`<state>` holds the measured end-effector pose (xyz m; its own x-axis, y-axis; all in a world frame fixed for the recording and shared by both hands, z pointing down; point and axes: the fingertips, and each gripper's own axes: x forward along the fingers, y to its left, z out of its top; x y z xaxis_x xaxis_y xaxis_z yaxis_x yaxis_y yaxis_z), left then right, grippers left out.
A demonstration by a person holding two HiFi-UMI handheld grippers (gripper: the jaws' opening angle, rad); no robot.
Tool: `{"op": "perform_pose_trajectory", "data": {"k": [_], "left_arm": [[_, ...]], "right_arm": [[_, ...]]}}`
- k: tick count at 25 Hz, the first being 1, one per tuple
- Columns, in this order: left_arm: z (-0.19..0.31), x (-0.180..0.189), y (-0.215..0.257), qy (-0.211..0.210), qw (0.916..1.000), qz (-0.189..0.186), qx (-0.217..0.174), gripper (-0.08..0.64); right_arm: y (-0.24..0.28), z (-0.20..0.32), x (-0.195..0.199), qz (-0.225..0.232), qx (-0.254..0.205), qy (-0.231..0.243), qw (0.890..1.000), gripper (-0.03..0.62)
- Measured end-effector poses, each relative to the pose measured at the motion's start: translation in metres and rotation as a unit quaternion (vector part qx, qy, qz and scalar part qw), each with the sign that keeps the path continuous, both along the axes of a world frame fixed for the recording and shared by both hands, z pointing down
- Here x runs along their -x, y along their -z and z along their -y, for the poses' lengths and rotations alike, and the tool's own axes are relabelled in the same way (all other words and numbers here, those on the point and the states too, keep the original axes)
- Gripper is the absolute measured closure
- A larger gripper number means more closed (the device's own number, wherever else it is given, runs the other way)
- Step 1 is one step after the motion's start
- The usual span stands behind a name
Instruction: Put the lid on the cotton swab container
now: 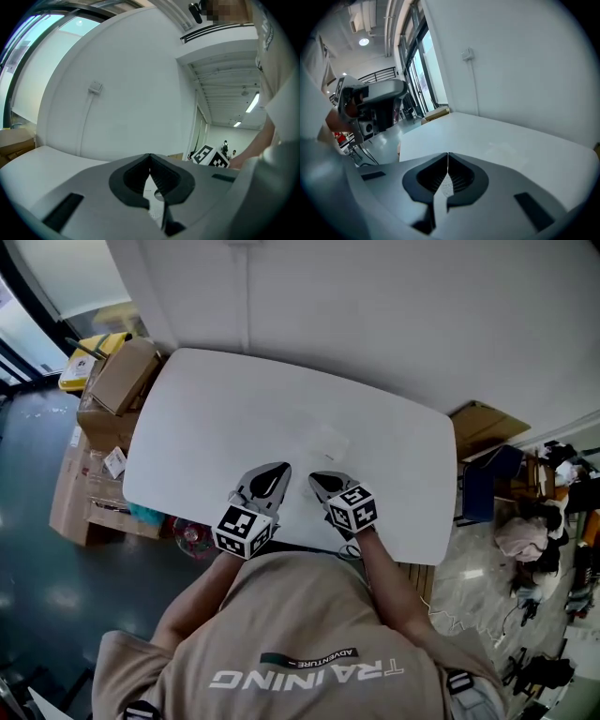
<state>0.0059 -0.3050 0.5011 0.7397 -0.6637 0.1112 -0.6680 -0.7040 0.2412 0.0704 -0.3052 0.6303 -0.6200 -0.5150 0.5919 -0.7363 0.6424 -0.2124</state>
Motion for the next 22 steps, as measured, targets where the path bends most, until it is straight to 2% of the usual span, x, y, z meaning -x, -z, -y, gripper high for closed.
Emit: {"op": "perform_pose_trajectory", "data": {"k": [8,15,22], "left_arm": [[0.004,0.007,-0.003,0.008,1.0000,-0.004,0.003,0.547],[-0.003,0.004,-0.003,0.005,1.0000,0.002,0.002,0.548],[-0.006,0.006,-0.001,0.011,0.9999,0.012,-0.002,0.547]], "right_arm": [[-0.027,-0.006,0.002,-0.023,0.049,0.010,0.998,0.574],[-0.051,-0.014,0.001,-0.057,0.065,0.026,0.996,0.574],[-0.055,-0.015,0.001,-0.043,0.074,0.026,0.996,0.574]]}}
